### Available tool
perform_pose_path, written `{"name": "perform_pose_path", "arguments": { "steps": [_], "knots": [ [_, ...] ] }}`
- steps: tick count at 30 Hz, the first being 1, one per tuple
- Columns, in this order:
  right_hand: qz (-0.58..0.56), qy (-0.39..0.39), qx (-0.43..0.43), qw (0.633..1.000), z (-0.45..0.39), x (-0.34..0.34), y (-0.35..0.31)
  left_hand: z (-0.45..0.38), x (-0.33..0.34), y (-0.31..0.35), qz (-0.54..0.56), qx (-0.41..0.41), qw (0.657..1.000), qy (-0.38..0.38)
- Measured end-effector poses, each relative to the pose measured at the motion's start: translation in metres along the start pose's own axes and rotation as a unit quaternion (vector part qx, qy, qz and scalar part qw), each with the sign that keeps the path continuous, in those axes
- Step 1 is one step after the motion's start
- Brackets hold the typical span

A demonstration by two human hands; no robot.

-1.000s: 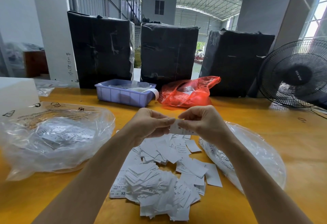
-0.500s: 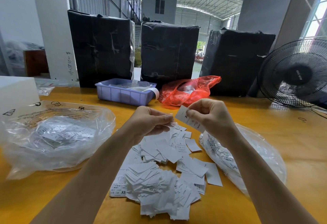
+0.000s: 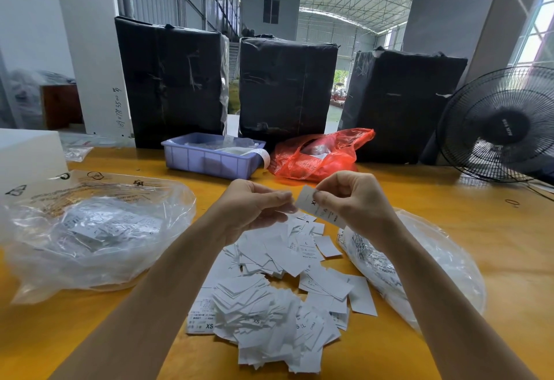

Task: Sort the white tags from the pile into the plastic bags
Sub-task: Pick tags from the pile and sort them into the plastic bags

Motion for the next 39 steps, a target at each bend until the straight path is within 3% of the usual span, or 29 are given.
{"name": "perform_pose_path", "arguments": {
  "steps": [6,39],
  "knots": [
    [-0.034,0.043,-0.009,0.998,0.0002,-0.0059,-0.0027,-0.0004,-0.0005,-0.0012,0.009,-0.007,1.0,0.001],
    [0.006,0.025,-0.048,0.998,-0.0001,-0.0003,-0.0035,-0.0002,0.0015,-0.0004,0.004,-0.026,1.0,0.005]
  ]
}}
Point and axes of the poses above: each hand's wrist, its own z-axis away from the middle knuckle, its own x-axis out of the palm, y = z × x, the point moved 3 cm from there along -z, towards the middle knuckle, and after that the axes turned 4 degrees about -z, right-handed, at the moved point
